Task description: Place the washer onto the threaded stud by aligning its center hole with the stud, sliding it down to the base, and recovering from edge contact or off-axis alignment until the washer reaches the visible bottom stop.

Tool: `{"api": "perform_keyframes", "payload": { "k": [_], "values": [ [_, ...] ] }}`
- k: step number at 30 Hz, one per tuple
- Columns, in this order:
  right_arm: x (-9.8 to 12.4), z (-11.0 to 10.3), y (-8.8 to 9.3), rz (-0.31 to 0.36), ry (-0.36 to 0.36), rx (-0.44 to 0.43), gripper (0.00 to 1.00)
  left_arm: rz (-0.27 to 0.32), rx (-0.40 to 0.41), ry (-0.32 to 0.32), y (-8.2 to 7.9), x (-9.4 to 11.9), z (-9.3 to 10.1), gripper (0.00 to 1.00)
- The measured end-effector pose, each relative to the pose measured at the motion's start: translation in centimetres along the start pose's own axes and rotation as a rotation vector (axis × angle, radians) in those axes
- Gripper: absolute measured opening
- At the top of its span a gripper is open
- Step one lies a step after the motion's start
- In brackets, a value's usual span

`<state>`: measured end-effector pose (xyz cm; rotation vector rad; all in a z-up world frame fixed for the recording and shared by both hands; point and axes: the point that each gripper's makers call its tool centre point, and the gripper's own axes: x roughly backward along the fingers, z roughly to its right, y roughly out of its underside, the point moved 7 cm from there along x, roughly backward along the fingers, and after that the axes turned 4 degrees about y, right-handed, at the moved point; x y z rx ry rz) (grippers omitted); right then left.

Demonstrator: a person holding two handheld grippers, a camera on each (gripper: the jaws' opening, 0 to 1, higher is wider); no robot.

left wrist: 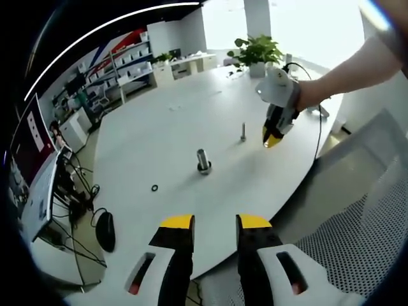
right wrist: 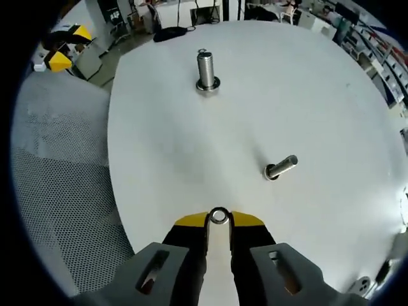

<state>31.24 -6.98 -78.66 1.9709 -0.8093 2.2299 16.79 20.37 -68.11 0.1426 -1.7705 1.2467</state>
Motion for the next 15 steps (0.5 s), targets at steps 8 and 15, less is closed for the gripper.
{"api": "perform_keyframes", "payload": {
  "k": [8,15],
  "values": [
    [2.0,1.1,-1.5,0.061,0.034,-0.019,0.14,0.002,0.0,-0.003,0.0,0.0,-0.1,0.24],
    [2.3,1.7,-2.3,0.081,0.052,-0.006,0.14,-0.001,0.002,-0.006,0.1,0.0,-0.1,0.24]
  ]
}}
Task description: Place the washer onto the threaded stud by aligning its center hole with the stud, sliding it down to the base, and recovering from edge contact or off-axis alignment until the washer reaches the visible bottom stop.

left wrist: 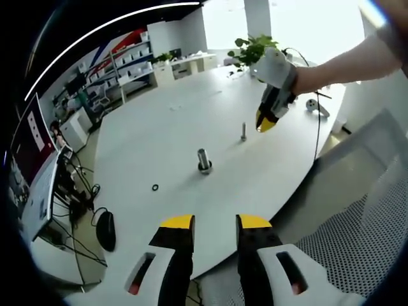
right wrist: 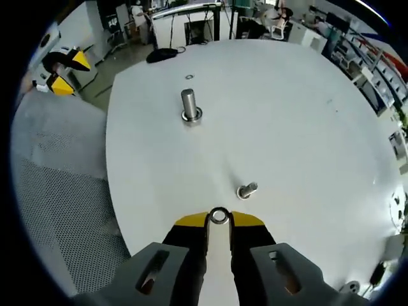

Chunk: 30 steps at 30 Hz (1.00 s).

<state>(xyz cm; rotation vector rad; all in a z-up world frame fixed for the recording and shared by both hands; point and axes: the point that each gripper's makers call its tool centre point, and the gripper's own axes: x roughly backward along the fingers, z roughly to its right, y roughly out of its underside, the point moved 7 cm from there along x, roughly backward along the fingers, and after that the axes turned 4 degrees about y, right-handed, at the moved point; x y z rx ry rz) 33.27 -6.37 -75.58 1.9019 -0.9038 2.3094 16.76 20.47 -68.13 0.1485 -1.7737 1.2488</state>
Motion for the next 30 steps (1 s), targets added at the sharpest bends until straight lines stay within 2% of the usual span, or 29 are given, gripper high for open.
{"api": "perform_keyframes", "payload": {
  "k": [12,30],
  "values": [
    [1.0,1.6,-2.1,0.055,0.044,0.018,0.14,0.004,0.002,-0.003,0.0,0.0,-0.1,0.23],
    [-0.5,2.9,-2.5,0.027,0.052,0.047,0.14,-0.001,0.004,-0.001,0.0,0.0,0.0,0.23]
  ]
}}
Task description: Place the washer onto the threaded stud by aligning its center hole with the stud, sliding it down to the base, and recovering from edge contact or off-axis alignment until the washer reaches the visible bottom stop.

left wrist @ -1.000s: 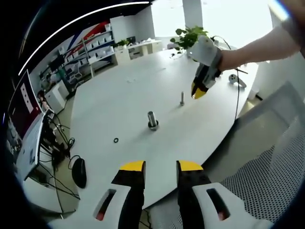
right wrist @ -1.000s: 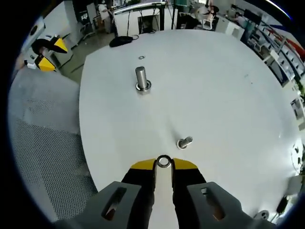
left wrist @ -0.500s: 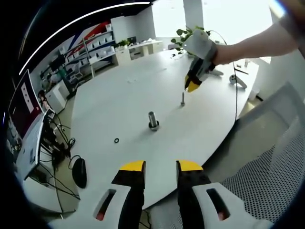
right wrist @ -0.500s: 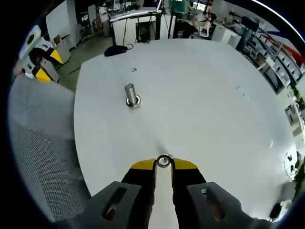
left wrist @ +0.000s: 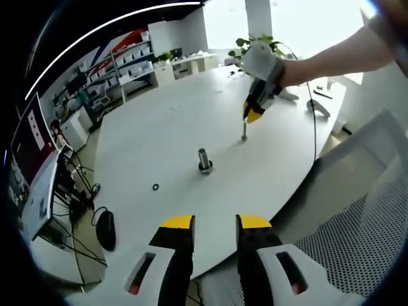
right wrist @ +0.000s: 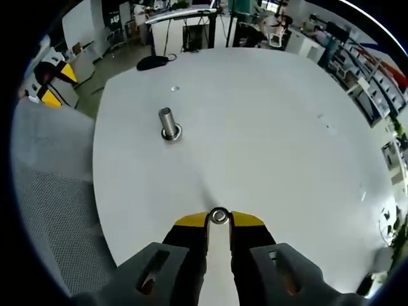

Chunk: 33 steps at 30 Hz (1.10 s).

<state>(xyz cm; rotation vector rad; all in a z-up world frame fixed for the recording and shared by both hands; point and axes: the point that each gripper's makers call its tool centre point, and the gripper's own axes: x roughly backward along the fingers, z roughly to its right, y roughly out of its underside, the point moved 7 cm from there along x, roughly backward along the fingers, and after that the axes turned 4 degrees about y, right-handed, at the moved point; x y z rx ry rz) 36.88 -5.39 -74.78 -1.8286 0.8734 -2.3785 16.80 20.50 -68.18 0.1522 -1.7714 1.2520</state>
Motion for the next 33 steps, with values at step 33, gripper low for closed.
{"api": "perform_keyframes", "payload": {
  "k": [33],
  "values": [
    [-4.0,-0.1,1.3,-0.102,-0.071,0.019,0.14,-0.026,0.005,0.006,0.2,-0.2,0.0,0.23]
  ]
}}
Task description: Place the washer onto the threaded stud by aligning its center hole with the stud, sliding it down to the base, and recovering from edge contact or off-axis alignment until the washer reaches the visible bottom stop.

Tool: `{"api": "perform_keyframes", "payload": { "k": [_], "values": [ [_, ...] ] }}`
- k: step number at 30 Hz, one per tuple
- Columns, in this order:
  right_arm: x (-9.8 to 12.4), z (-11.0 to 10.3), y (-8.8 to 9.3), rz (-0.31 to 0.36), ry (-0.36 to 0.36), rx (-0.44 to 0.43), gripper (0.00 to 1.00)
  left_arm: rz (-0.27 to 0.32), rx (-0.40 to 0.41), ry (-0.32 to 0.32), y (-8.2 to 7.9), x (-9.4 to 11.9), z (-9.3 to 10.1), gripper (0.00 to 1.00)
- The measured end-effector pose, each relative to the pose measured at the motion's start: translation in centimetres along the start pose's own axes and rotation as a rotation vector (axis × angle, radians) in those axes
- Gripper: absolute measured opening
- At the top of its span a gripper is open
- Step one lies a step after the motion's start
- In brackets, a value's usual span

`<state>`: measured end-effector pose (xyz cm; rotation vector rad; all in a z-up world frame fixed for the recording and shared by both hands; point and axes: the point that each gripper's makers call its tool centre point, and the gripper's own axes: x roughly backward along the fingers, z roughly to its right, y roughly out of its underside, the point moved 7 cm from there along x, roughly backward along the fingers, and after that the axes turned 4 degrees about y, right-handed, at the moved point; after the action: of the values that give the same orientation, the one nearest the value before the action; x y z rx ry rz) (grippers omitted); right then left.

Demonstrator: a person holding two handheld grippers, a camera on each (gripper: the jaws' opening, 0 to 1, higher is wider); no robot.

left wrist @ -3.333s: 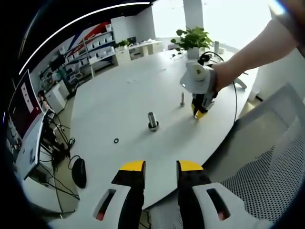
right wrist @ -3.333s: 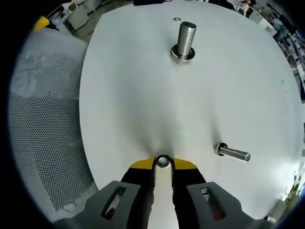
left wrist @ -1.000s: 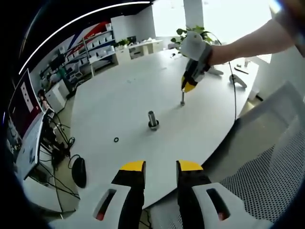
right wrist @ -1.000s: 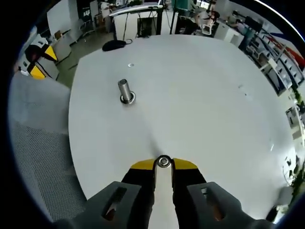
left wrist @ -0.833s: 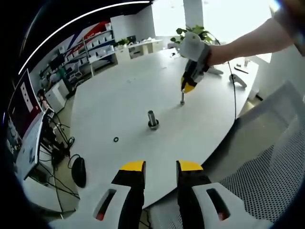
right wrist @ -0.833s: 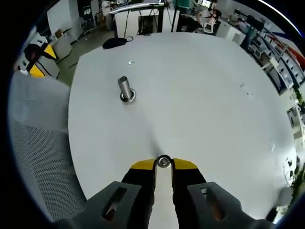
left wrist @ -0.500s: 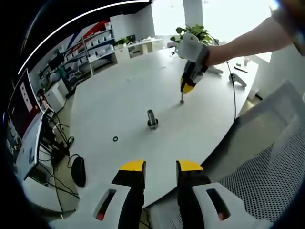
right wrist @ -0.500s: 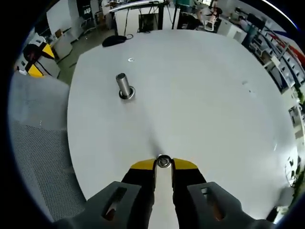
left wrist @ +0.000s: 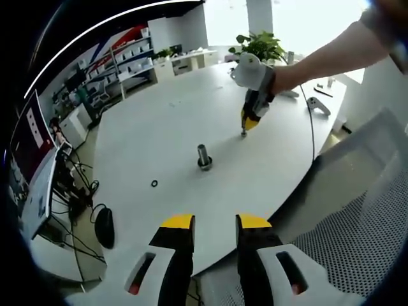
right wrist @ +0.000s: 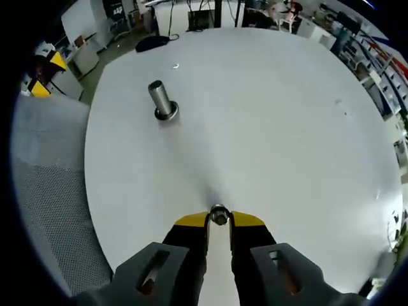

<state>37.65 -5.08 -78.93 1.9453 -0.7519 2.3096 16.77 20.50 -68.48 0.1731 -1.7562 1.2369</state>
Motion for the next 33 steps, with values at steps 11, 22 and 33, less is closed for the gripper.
{"api": "perform_keyframes", "payload": {
  "k": [11,22,33],
  "values": [
    [-1.0,0.0,0.6,-0.012,-0.01,-0.001,0.14,-0.006,0.004,0.001,0.1,0.0,0.0,0.23],
    [-0.3,0.2,1.0,0.021,0.0,-0.027,0.18,-0.011,0.008,0.003,0.1,-0.1,-0.1,0.23],
    [2.8,0.3,1.6,0.14,0.017,-0.109,0.19,-0.02,-0.01,0.009,0.1,-0.2,0.1,0.23]
  ]
}}
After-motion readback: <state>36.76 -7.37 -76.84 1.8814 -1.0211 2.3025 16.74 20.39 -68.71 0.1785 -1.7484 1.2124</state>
